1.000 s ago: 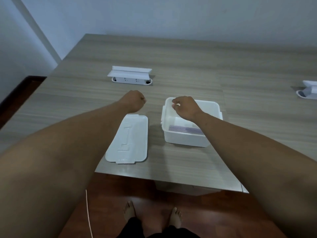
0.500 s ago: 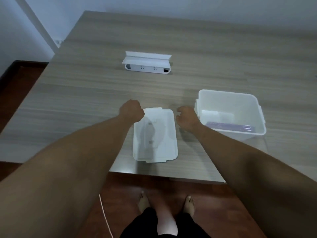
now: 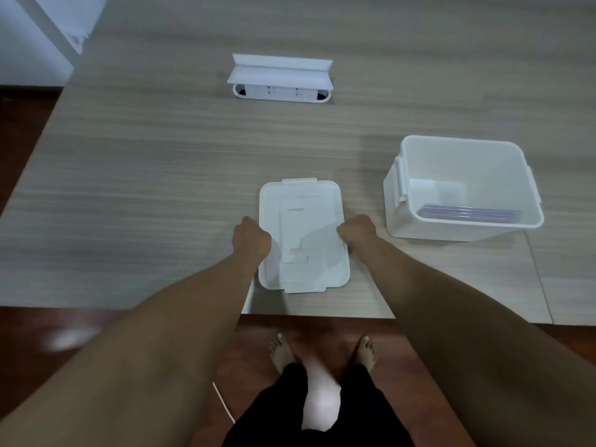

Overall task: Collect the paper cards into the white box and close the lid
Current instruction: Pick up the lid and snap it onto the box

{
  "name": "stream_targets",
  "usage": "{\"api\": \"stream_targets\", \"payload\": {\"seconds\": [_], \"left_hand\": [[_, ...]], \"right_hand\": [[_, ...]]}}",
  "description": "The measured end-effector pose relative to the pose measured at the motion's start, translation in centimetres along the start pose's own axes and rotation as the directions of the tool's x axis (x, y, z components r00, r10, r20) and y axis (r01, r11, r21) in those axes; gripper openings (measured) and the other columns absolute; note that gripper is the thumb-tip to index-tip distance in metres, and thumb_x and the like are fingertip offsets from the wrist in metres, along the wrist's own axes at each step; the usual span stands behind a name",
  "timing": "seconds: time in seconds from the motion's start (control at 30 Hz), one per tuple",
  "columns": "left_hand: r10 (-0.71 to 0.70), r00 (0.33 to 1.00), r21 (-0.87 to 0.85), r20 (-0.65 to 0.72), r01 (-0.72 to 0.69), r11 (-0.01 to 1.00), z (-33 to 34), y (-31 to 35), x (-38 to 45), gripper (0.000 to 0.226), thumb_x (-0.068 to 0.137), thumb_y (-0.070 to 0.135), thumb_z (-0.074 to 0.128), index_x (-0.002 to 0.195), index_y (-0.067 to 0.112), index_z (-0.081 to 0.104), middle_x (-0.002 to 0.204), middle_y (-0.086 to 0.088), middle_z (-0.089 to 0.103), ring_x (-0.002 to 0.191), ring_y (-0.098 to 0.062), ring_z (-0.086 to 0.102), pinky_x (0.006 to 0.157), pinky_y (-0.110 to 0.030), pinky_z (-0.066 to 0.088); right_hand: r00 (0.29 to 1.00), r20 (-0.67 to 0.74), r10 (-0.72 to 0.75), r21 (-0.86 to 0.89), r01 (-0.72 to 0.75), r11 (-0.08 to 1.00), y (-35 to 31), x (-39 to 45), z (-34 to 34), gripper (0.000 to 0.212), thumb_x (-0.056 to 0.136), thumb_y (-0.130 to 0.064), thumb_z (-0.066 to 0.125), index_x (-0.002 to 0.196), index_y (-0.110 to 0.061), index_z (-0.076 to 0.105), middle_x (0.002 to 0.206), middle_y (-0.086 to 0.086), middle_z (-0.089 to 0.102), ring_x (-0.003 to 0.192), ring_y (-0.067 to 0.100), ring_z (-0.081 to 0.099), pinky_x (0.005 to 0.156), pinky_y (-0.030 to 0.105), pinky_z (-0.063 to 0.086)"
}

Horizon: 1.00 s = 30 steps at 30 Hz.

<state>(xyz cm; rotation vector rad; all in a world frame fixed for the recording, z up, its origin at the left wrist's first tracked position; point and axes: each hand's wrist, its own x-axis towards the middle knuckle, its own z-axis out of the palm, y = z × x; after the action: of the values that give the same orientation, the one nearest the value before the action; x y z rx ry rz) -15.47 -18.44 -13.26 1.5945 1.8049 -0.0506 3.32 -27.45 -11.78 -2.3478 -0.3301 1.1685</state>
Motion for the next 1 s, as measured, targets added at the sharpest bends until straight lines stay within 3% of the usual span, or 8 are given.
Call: {"api": "stream_targets", "payload": {"seconds": [0.17, 0.3, 0.4, 0.5, 0.7, 0.83, 0.93, 1.0], "left_hand": [[0.139, 0.984, -0.136, -0.110, -0.154, 0.979, -3.6, 2.4, 0.7, 0.022, 0.084, 0.008, 0.049, 0.099, 0.009, 0.065, 0.108, -0.011, 0.069, 0.099, -0.031, 0.064, 0.074, -0.030, 0.043], [0.273, 0.934, -0.190, -0.229, -0.318, 0.929, -7.8, 7.3, 0.6, 0.025, 0.084, 0.008, 0.046, 0.095, 0.009, 0.069, 0.106, -0.010, 0.070, 0.099, -0.030, 0.064, 0.072, -0.026, 0.040], [0.508, 0.812, -0.042, -0.289, -0.541, 0.840, -11.1, 11.7, -0.6, 0.028, 0.087, 0.013, 0.046, 0.103, 0.007, 0.067, 0.112, -0.015, 0.063, 0.104, -0.032, 0.061, 0.084, -0.037, 0.048], [0.713, 0.642, 0.056, -0.282, -0.731, 0.680, -13.1, 14.9, -2.6, 0.027, 0.089, 0.026, 0.050, 0.107, 0.014, 0.068, 0.113, -0.007, 0.062, 0.108, -0.026, 0.059, 0.091, -0.037, 0.048], [0.964, 0.240, 0.136, -0.112, -0.958, 0.254, -13.0, 19.7, -6.8, 0.039, 0.094, 0.051, 0.041, 0.098, 0.023, 0.068, 0.101, 0.004, 0.060, 0.095, -0.015, 0.056, 0.086, -0.039, 0.049], [0.989, 0.140, 0.111, -0.054, -0.983, 0.145, -12.0, 23.5, -9.9, 0.048, 0.085, 0.060, 0.051, 0.111, 0.022, 0.064, 0.110, 0.009, 0.059, 0.102, -0.008, 0.055, 0.085, -0.028, 0.048], [0.997, 0.019, 0.166, -0.074, -0.986, 0.031, -10.5, 26.9, -12.3, 0.027, 0.088, 0.031, 0.063, 0.108, 0.013, 0.068, 0.106, -0.002, 0.066, 0.099, -0.021, 0.062, 0.082, -0.034, 0.051], [0.992, 0.020, 0.151, -0.126, -0.988, 0.039, -9.5, 28.9, -13.9, 0.015, 0.091, 0.017, 0.059, 0.101, 0.009, 0.066, 0.096, -0.008, 0.066, 0.089, -0.027, 0.063, 0.075, -0.032, 0.048]], "right_hand": [[0.999, -0.021, -0.032, 0.146, 0.035, 0.989, -3.1, -1.1, -2.0, 0.022, 0.081, -0.008, 0.055, 0.097, 0.004, 0.065, 0.096, 0.018, 0.069, 0.079, 0.032, 0.068, 0.072, 0.040, 0.058], [0.992, -0.092, -0.083, 0.278, 0.106, 0.955, -8.3, -2.9, -5.7, 0.011, 0.083, -0.012, 0.056, 0.079, -0.006, 0.064, 0.096, 0.017, 0.071, 0.077, 0.031, 0.068, 0.076, 0.047, 0.061], [0.983, -0.177, -0.054, 0.406, 0.123, 0.906, -12.1, -3.8, -10.2, 0.019, 0.084, -0.010, 0.061, 0.098, 0.002, 0.064, 0.105, 0.019, 0.070, 0.088, 0.035, 0.069, 0.073, 0.048, 0.061], [0.979, -0.193, -0.061, 0.579, 0.164, 0.799, -14.3, -5.3, -14.9, 0.014, 0.087, -0.002, 0.055, 0.099, -0.003, 0.062, 0.091, 0.014, 0.068, 0.068, 0.028, 0.067, 0.045, 0.035, 0.054], [0.975, -0.207, -0.075, 0.768, 0.209, 0.606, -14.4, -7.6, -23.3, 0.032, 0.089, 0.004, 0.055, 0.120, 0.000, 0.059, 0.112, 0.017, 0.068, 0.091, 0.032, 0.067, 0.055, 0.041, 0.055], [0.966, -0.232, -0.118, 0.812, 0.259, 0.524, -12.7, -8.7, -28.1, 0.026, 0.091, 0.002, 0.054, 0.117, 0.002, 0.058, 0.089, 0.015, 0.068, 0.070, 0.025, 0.067, 0.040, 0.033, 0.054], [0.961, -0.224, -0.164, 0.845, 0.275, 0.459, -10.6, -9.2, -31.6, 0.016, 0.096, -0.006, 0.051, 0.110, -0.001, 0.056, 0.081, 0.011, 0.062, 0.067, 0.021, 0.062, 0.037, 0.030, 0.055], [0.960, -0.201, -0.194, 0.865, 0.267, 0.425, -9.3, -9.3, -33.4, 0.019, 0.097, -0.019, 0.052, 0.092, -0.001, 0.055, 0.077, 0.012, 0.055, 0.065, 0.021, 0.057, 0.038, 0.030, 0.056]]}}
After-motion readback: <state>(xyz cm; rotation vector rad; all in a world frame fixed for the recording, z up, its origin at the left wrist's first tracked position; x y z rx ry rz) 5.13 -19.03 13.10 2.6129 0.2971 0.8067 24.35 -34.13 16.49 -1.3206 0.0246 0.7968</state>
